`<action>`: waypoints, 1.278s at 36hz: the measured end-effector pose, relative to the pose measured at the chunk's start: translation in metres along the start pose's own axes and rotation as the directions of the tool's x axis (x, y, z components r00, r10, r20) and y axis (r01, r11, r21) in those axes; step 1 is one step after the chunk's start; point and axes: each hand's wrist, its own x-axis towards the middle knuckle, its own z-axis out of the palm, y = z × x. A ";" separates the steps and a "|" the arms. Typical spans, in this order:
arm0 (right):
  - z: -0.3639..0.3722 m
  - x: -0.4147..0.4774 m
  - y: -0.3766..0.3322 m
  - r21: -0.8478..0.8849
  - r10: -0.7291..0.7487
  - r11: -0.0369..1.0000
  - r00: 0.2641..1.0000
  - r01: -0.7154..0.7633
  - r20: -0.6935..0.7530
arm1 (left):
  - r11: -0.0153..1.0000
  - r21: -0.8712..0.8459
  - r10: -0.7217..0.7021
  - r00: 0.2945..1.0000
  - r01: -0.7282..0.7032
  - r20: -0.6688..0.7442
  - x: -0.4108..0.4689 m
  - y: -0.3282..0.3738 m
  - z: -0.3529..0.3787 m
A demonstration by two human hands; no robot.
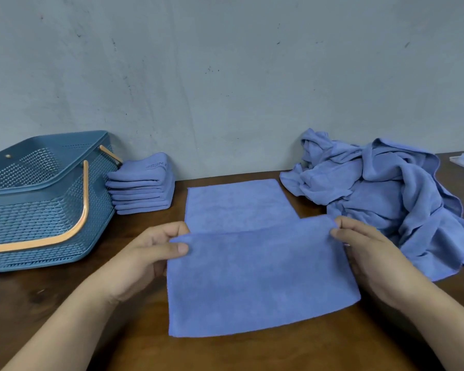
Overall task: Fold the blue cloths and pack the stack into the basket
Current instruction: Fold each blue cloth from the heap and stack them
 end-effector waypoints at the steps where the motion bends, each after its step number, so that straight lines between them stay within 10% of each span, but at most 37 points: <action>1: 0.003 0.000 -0.003 0.030 -0.013 0.999 1.000 0.013 -0.023 | 0.999 -0.024 0.038 0.998 -0.040 -0.046 0.001 0.002 0.001; 6: 0.016 0.022 -0.029 -0.204 -0.165 0.970 0.977 0.135 -0.136 | 0.993 -0.070 0.077 0.969 -0.097 -0.236 0.022 0.019 0.003; 12: 0.021 0.098 -0.053 -0.446 -0.308 0.874 0.931 0.194 -0.198 | 0.958 0.286 0.131 0.913 -0.016 -0.386 0.076 0.033 -0.031; 19: 0.037 0.192 -0.027 -0.686 -0.292 0.724 0.932 0.067 -0.216 | 0.679 0.679 0.259 0.774 0.280 -0.578 0.160 -0.001 -0.059; 24: 0.060 0.199 0.003 -0.860 -0.403 0.457 0.915 0.228 0.028 | 0.449 0.876 0.363 0.859 0.179 -0.362 0.166 -0.031 -0.009; 29: 0.075 0.186 0.023 -0.923 -0.071 0.213 0.947 0.320 0.312 | 0.254 0.954 0.017 0.985 0.160 -0.170 0.162 -0.055 0.022; 46: 0.077 0.060 0.033 -0.939 0.051 0.199 0.954 0.281 0.296 | 0.214 0.956 -0.091 0.979 0.199 -0.184 0.050 -0.068 0.069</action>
